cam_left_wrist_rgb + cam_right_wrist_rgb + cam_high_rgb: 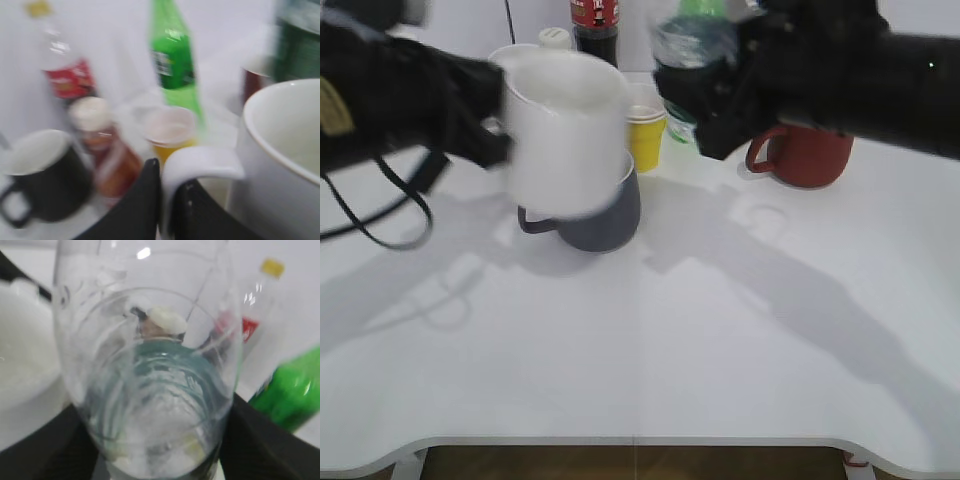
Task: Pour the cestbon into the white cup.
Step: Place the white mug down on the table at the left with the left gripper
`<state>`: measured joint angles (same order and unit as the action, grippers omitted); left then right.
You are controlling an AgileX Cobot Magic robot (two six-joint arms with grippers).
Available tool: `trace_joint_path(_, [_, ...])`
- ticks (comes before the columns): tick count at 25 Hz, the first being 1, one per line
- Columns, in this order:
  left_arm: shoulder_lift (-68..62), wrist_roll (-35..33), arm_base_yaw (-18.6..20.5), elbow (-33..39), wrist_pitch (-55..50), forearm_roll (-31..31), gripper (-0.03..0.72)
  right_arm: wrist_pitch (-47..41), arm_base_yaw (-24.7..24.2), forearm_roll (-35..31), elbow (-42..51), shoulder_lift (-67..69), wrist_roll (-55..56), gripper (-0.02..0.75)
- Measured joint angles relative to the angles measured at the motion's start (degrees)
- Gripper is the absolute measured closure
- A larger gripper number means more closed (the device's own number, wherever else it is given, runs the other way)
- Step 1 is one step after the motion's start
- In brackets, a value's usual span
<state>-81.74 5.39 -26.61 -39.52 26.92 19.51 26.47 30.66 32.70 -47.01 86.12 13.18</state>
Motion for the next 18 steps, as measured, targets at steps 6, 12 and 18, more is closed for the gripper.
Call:
trace_joint_path(6, [-1.3, 0.0, 13.2, -0.1, 5.8, -1.6, 0.65, 9.4, -10.5, -3.9, 10.4, 0.0, 8.7, 0.269])
trace_joint_path(12, [-10.9, 0.0, 21.9, -0.1, 15.7, -2.3, 0.651, 10.6, -13.8, -6.2, 14.0, 0.0, 9.3, 0.269])
trace_joint_path(18, [-19.1, 0.0, 22.5, -0.1, 19.5, -1.7, 0.651, 11.7, -13.8, -5.7, 14.1, 0.0, 9.4, 0.269])
